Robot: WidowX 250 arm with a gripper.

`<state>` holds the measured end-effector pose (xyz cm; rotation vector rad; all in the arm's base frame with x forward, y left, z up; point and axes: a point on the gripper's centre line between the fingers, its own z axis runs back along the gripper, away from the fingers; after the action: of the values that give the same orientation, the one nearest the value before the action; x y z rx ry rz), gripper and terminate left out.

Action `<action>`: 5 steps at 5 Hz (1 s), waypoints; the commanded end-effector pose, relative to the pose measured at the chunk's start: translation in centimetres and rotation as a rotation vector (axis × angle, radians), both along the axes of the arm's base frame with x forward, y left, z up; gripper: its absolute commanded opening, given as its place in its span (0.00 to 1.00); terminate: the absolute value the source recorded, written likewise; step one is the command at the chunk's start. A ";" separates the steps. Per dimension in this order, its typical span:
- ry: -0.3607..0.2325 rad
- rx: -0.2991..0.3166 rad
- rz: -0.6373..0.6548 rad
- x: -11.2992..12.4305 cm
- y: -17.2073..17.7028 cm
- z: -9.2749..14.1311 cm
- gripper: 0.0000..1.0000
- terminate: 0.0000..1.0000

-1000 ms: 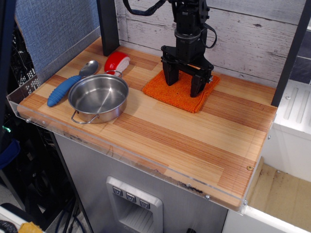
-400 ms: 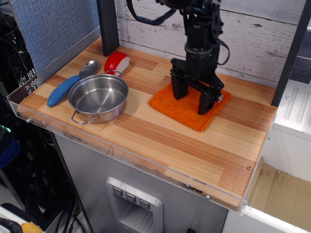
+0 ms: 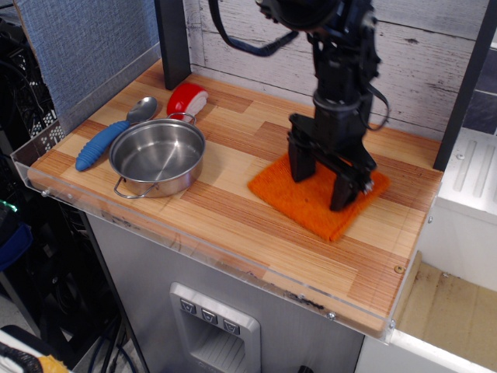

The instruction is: Move the orange cloth to far edge of the table.

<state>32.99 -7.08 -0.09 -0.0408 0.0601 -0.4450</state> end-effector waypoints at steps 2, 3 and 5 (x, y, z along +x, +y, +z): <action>0.122 0.072 -0.062 -8.2 1.4 -1.8 1.00 0.00; 0.112 0.077 -0.055 -8.9 2.1 -1.4 1.00 0.00; -0.104 0.001 -0.054 -6.4 1.6 2.1 1.00 0.00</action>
<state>26.50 -5.79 1.32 -0.0235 -0.0247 -0.4932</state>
